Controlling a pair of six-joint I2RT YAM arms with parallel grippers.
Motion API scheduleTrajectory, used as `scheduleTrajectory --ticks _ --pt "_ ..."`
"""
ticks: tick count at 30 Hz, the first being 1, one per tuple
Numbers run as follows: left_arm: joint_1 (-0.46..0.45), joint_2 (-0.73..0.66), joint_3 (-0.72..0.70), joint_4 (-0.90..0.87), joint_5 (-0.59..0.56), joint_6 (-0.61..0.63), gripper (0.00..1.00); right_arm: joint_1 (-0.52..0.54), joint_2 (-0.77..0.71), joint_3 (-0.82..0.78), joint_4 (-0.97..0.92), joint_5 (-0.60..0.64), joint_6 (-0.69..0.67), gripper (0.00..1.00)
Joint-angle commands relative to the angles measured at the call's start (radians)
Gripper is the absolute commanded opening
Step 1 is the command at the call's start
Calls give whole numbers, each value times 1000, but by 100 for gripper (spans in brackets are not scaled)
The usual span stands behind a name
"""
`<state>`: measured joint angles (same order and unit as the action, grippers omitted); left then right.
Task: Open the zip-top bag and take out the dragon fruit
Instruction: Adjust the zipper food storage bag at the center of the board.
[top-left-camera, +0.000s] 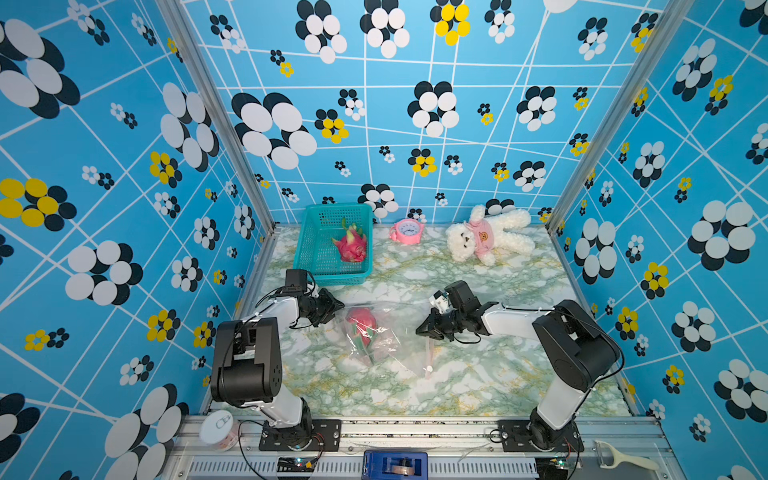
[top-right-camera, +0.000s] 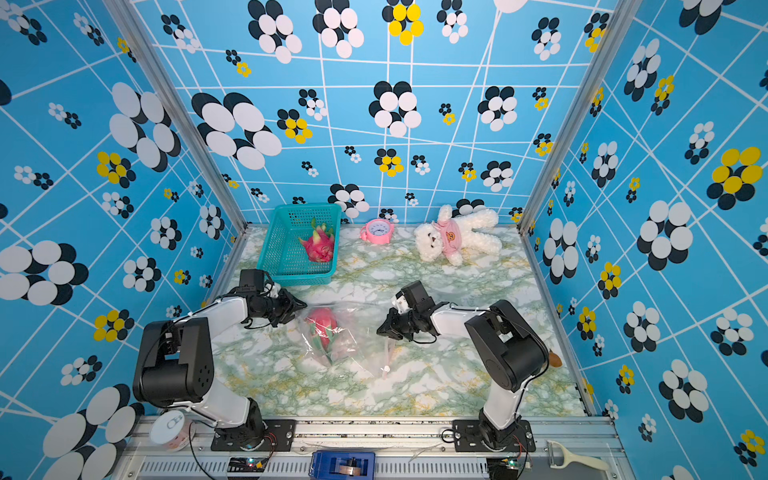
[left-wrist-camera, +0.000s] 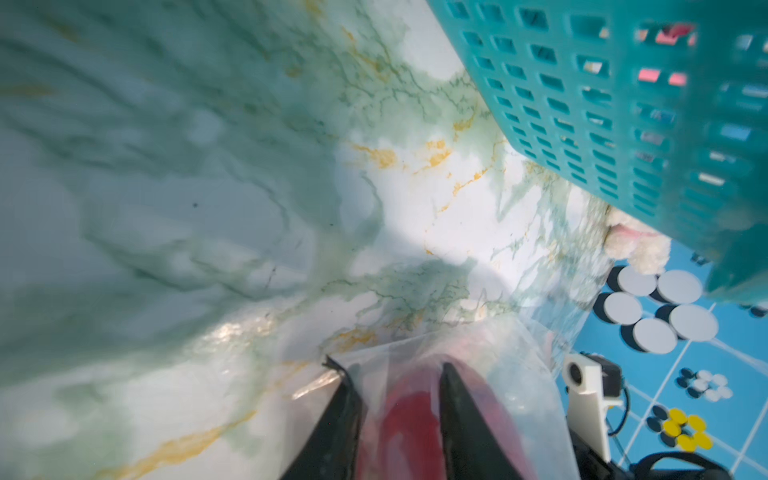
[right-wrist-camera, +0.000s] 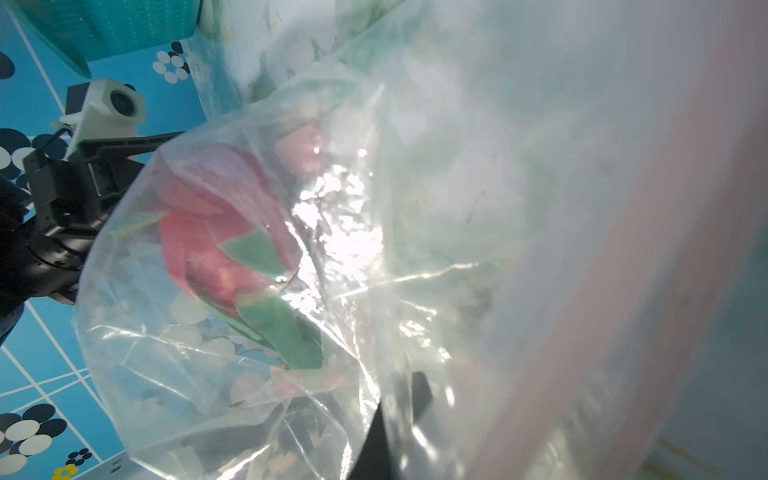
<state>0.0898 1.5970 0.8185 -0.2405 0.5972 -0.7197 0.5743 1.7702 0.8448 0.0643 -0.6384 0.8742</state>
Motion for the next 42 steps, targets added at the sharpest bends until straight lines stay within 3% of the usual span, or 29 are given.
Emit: scheduleTrajectory --ticks 1,4,12,16,26,30,33,35,38,40,42 --pt "-6 3 37 -34 26 37 19 -6 11 28 -32 -1 -22 11" --pt "-6 -14 42 -57 38 55 0 -5 15 32 -32 7 -21 11" --pt "-17 -153 55 -115 47 50 0 -6 6 25 -34 40 -13 10" --pt "-67 -257 81 -160 9 25 0 -7 -11 -7 16 44 0 10" --pt "-285 -431 230 -379 -213 -42 0 -56 -30 -142 244 -38 46 10" --pt "-309 -441 262 -516 -273 -7 0 -52 -25 -149 362 -81 84 10" --pt "-279 -424 247 -597 -316 67 0 -47 15 -177 558 -137 155 11" --pt "-253 -425 246 -611 -330 77 0 -47 60 -210 731 -172 234 16" --pt "-243 -406 295 -640 -362 88 0 -48 94 -251 875 -187 312 32" --pt "-240 -372 332 -656 -376 112 0 -44 72 -260 835 -170 290 36" --pt "-235 -337 346 -653 -377 138 0 -40 40 -231 667 -157 190 40"
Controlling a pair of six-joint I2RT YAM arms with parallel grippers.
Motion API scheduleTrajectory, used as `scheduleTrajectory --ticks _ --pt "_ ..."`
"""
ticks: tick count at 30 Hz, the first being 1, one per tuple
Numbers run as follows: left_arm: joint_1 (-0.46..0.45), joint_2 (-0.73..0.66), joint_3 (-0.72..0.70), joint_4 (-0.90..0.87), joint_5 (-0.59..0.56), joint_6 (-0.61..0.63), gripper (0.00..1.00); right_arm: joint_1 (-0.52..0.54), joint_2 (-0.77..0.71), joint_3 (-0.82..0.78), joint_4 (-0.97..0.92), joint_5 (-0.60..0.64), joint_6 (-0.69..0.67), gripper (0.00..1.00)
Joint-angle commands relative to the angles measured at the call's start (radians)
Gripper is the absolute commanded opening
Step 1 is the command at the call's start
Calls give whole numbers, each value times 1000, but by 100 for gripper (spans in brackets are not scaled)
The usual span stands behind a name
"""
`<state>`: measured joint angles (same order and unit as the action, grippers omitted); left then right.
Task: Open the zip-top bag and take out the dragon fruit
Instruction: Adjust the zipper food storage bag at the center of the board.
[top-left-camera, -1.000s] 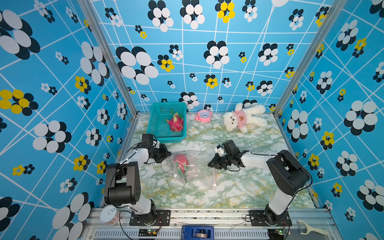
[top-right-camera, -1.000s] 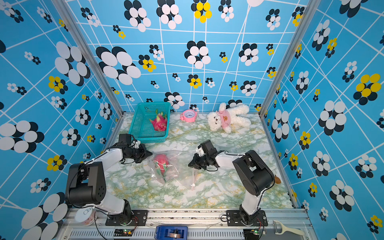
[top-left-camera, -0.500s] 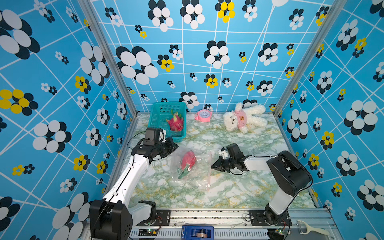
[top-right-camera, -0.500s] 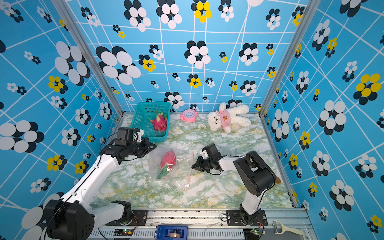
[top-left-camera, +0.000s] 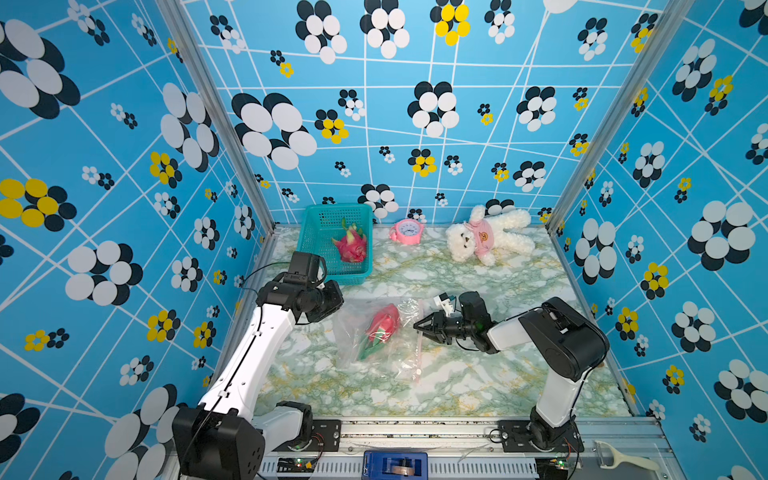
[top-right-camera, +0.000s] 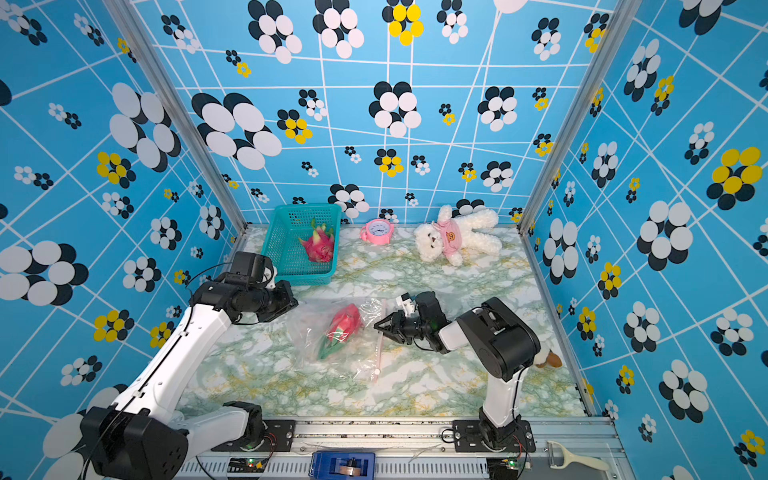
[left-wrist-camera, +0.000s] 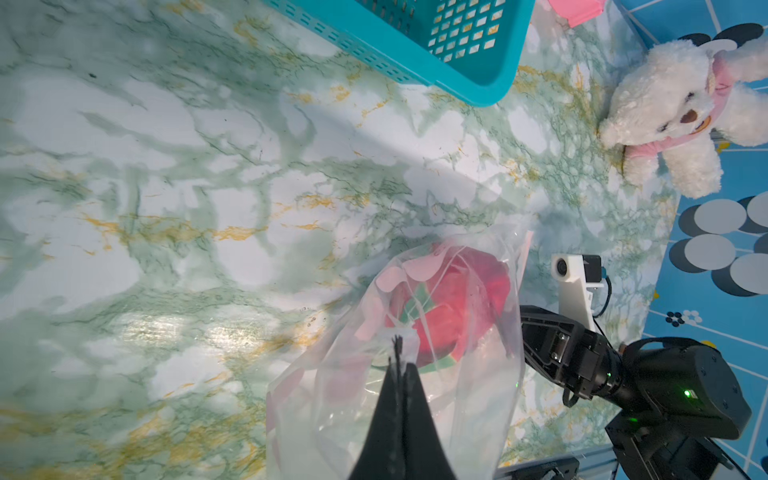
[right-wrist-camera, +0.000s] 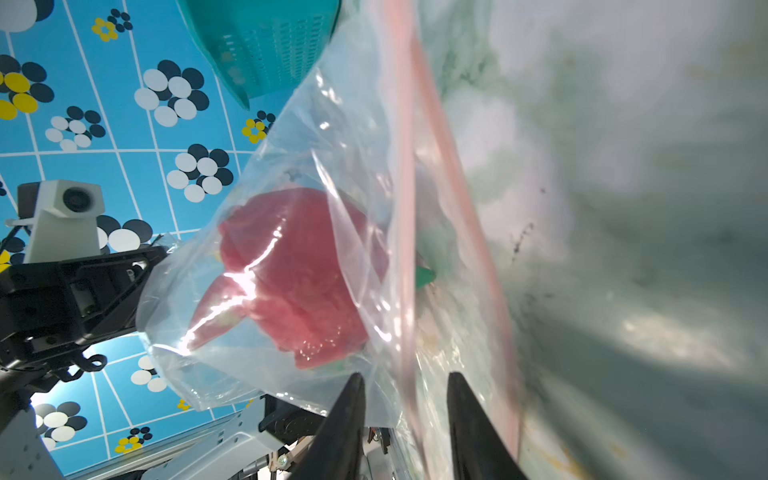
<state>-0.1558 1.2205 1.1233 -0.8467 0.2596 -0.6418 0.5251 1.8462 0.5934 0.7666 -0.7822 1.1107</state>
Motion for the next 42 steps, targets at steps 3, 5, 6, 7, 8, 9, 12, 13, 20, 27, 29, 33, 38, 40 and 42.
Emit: scheduleTrajectory --ticks 3,5,6,7,8,9,12,13,20,27,29,33,38,40,42 --pt "20 70 22 -2 -12 66 0 20 -86 83 -331 29 -217 40" --pt "18 66 1 36 27 44 0 28 -83 106 -369 41 -225 36" --pt "18 62 0 45 40 33 0 34 -69 113 -351 37 -211 30" --pt "18 53 5 50 56 21 0 42 -47 127 -324 35 -194 21" --pt "15 42 15 51 69 8 0 49 -27 144 -314 37 -186 15" --pt "12 31 25 48 74 -1 0 54 -9 157 -302 40 -181 12" --pt "7 14 71 3 87 -2 0 65 30 183 -269 80 -161 0" --pt "7 12 84 -10 89 1 0 66 36 185 -267 92 -161 0" --pt "-15 -15 235 -85 108 -38 0 46 -21 128 -282 167 -217 0" --pt "-82 5 394 -181 81 -45 0 21 -13 88 -86 101 -175 0" --pt "-82 -1 378 -181 76 -45 0 21 -26 81 -40 103 -164 0" --pt "-84 -20 375 -176 73 -65 0 19 -79 65 -17 90 -159 0" --pt "-76 -7 441 -218 53 -45 0 11 -234 34 -97 86 -175 0" --pt "-52 -12 392 -202 62 -38 0 10 -306 35 -170 74 -195 0" --pt "-15 -25 282 -141 86 -44 0 10 -389 46 -275 78 -221 0"
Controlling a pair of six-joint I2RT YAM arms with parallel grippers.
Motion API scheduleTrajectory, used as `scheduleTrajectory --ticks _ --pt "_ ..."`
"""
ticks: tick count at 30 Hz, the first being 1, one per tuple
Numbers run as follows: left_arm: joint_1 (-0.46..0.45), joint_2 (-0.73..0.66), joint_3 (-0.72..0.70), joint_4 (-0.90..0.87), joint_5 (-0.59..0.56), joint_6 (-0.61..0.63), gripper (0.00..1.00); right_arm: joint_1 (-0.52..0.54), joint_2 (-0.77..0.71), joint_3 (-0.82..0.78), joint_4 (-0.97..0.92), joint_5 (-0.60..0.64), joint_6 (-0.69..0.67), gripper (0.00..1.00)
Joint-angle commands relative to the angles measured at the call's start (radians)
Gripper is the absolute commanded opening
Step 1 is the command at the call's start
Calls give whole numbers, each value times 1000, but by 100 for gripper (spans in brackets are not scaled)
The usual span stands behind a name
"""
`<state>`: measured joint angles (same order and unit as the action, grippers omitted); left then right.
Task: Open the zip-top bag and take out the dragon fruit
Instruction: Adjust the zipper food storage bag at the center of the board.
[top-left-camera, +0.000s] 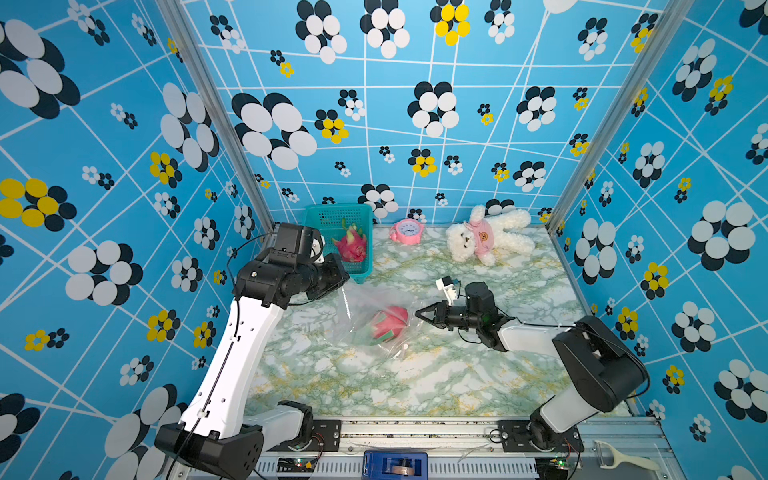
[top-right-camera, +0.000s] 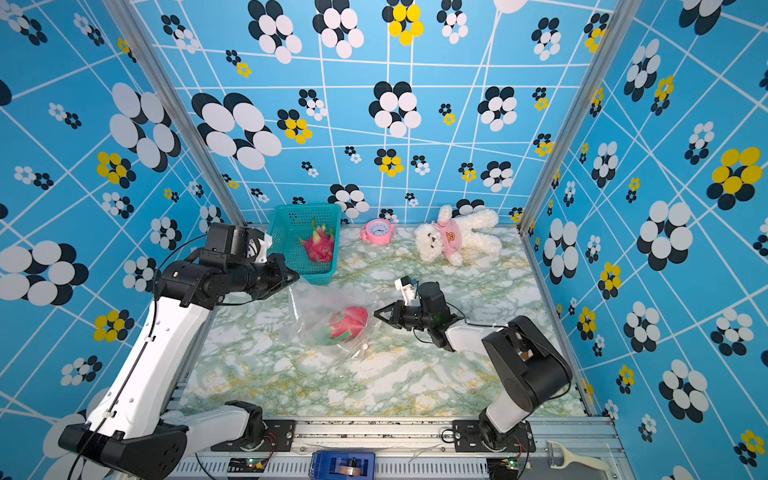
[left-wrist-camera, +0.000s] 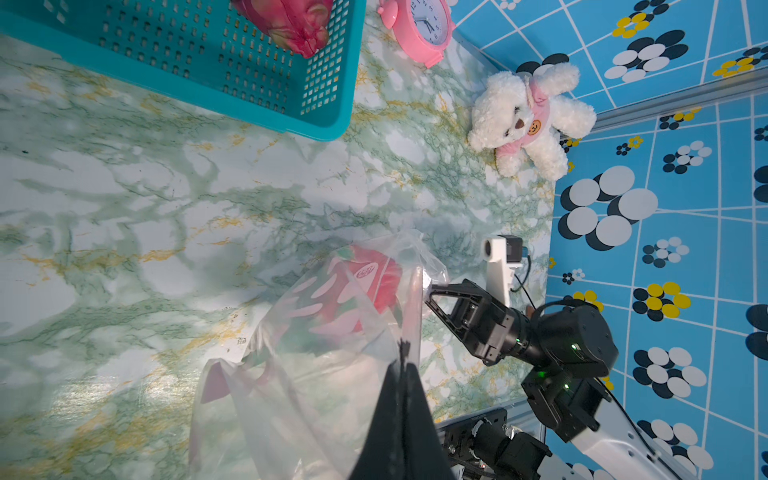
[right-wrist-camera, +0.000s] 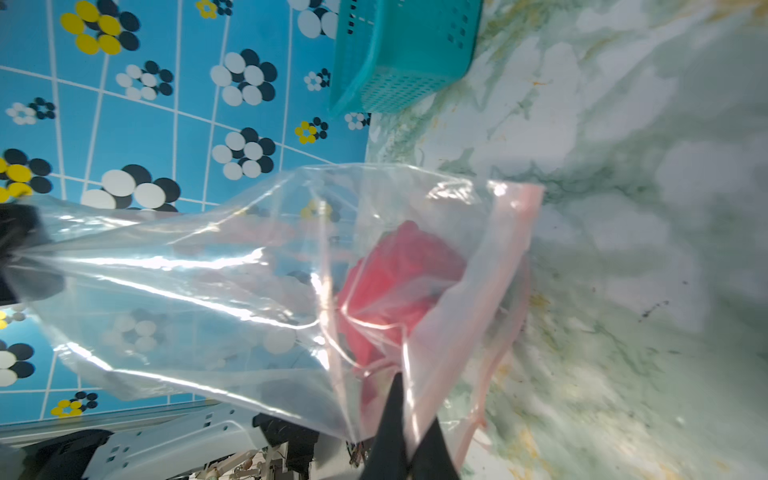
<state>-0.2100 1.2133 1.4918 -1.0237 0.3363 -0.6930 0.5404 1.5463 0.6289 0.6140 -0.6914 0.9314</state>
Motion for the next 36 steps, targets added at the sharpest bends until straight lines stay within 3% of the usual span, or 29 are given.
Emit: scheduleTrajectory --ticks 1,3,6,9,12,17,20,23,27,30,34,36 --pt "57 -23 -142 70 14 7 0 -5 -116 22 -190 -10 -64 0" --pt "100 -13 -259 134 20 16 0 -5 -136 42 -300 10 -107 0" --pt "133 18 -365 191 -17 57 0 -4 -40 75 -394 -11 -164 0" --pt "163 46 -414 192 -54 107 0 1 58 69 -272 -33 -107 0" --pt "202 39 -436 182 -68 144 0 21 64 104 -245 -8 -80 0" --pt "242 -6 -370 115 -115 200 38 38 25 164 -252 -17 -69 0" --pt "237 -40 -262 55 -159 232 54 36 -12 210 -358 -11 -111 16" --pt "184 -83 -151 8 -236 241 59 34 -28 262 -487 -7 -160 31" --pt "-8 -61 -64 -18 -286 215 59 20 -47 320 -698 45 -243 43" --pt "-162 -25 -98 49 -277 159 58 -12 -118 304 -789 113 -271 46" --pt "-241 35 -184 164 -252 110 53 -87 -271 244 -888 205 -287 46" --pt "-262 77 -198 185 -252 120 51 -114 -300 223 -932 189 -323 44"
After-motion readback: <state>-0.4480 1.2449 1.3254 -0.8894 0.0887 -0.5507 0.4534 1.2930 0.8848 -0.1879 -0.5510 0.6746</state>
